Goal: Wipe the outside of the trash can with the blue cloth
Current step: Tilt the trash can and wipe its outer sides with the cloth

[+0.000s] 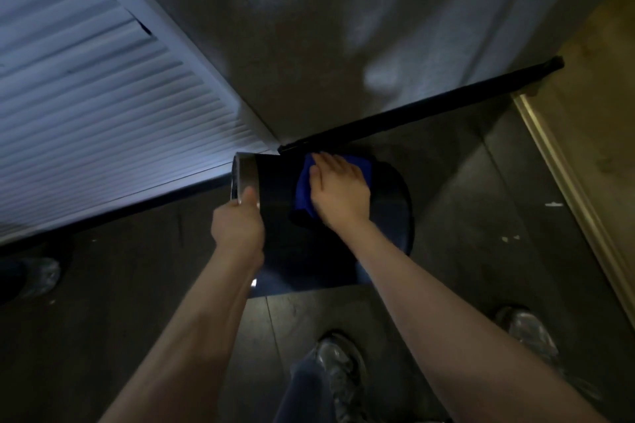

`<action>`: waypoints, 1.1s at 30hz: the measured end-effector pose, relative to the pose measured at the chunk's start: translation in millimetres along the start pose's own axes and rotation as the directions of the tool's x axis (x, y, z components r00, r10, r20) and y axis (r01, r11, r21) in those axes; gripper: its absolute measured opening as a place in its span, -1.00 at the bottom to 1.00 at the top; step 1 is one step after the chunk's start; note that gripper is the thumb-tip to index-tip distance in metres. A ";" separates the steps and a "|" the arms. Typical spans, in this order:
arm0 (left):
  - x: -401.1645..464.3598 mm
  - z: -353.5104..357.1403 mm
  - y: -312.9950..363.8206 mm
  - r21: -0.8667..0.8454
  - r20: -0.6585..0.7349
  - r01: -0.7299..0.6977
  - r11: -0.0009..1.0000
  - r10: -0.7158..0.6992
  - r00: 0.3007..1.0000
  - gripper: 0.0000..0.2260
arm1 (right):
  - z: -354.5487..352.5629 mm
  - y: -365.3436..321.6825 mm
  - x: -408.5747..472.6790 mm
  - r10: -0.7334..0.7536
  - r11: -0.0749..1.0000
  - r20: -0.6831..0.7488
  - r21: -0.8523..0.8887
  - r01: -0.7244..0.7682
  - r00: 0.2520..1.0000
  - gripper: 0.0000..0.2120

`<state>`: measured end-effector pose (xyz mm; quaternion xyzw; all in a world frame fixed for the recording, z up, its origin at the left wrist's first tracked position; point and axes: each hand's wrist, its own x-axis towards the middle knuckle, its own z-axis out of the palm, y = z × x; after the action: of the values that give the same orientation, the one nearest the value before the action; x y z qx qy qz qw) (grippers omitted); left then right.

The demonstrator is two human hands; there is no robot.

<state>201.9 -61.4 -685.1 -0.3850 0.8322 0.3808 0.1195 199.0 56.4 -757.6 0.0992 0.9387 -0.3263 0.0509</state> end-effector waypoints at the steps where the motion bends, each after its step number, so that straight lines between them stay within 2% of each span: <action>1: 7.5 -0.1 2.5 -0.025 -0.004 0.056 0.998 -0.056 0.998 -0.60 | 3.0 -12.2 -2.5 -0.028 1.000 0.000 -0.009 0.028 1.000 -0.60; 3: 16.7 -1.7 6.4 -0.080 0.002 0.144 0.986 -0.144 0.990 -0.55 | 8.7 -34.7 -10.5 -0.084 0.996 -0.002 -0.007 0.084 0.996 -0.57; 6: 21.6 -4.7 6.9 -0.136 0.026 0.192 0.972 -0.190 0.981 -0.53 | 12.2 -53.9 -27.1 -0.159 0.987 -0.047 0.003 0.159 0.986 -0.57; 9: 20.7 -8.1 7.3 -0.101 0.045 0.156 0.983 -0.152 0.987 -0.57 | 11.0 -45.5 -41.6 -0.319 0.947 -0.010 -0.034 0.318 0.948 -0.53; 11: 19.5 -9.4 6.6 -0.026 0.035 0.102 0.994 -0.101 0.994 -0.57 | 5.8 -22.5 -42.0 -0.472 0.873 0.082 -0.090 0.479 0.877 -0.52; 12: 19.3 -10.4 6.1 0.001 0.031 0.077 0.997 -0.077 0.997 -0.57 | 2.7 -7.0 -39.3 -0.513 0.842 0.125 -0.118 0.526 0.849 -0.51; 13: 19.1 -11.5 6.1 0.019 0.033 0.057 0.998 -0.057 0.998 -0.57 | -0.6 10.3 -35.5 -0.507 0.839 0.140 -0.145 0.524 0.851 -0.51; 14: 19.0 -12.4 6.2 0.032 0.038 0.048 0.998 -0.049 0.998 -0.57 | -4.1 28.8 -31.0 -0.450 0.871 0.122 -0.158 0.465 0.885 -0.53; 16: 18.2 -13.8 8.1 0.043 0.057 0.042 0.998 -0.045 0.997 -0.56 | -12.0 63.3 -21.3 -0.235 0.961 0.033 -0.142 0.237 0.971 -0.60; 17: 16.1 -13.2 11.1 0.049 0.067 0.037 0.998 -0.041 0.997 -0.55 | -14.6 76.6 -16.5 -0.128 0.981 0.017 -0.142 0.129 0.992 -0.61; 19: 10.7 -9.4 19.6 0.054 0.071 0.021 0.998 -0.025 0.997 -0.54 | -13.7 87.6 -9.0 0.015 0.991 0.010 -0.136 -0.014 1.000 -0.61; 22: 3.1 -0.3 31.5 -0.001 0.097 0.007 1.000 -0.006 0.995 -0.57 | -5.4 61.3 -4.7 0.199 0.970 -0.063 -0.129 -0.205 0.978 -0.60; 24: 0.6 5.6 37.9 0.010 0.088 -0.009 1.000 0.008 0.996 -0.57 | 1.1 32.0 -5.8 0.247 0.964 -0.095 -0.073 -0.255 0.964 -0.59; 30: -6.0 12.1 45.2 0.007 0.080 -0.037 0.999 0.037 0.996 -0.60 | 8.8 -48.5 -36.8 0.011 0.999 -0.189 0.045 -0.003 0.982 -0.54; 33: -2.7 5.6 38.2 -0.010 0.097 -0.003 1.000 0.004 0.995 -0.61 | 14.3 -37.1 -58.7 -0.315 0.947 -0.117 -0.107 0.304 0.942 -0.51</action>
<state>175.3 -40.1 -667.0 -0.3651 0.8242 0.4033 0.1571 248.5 10.1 -737.0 -0.0305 0.9572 -0.2816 -0.0589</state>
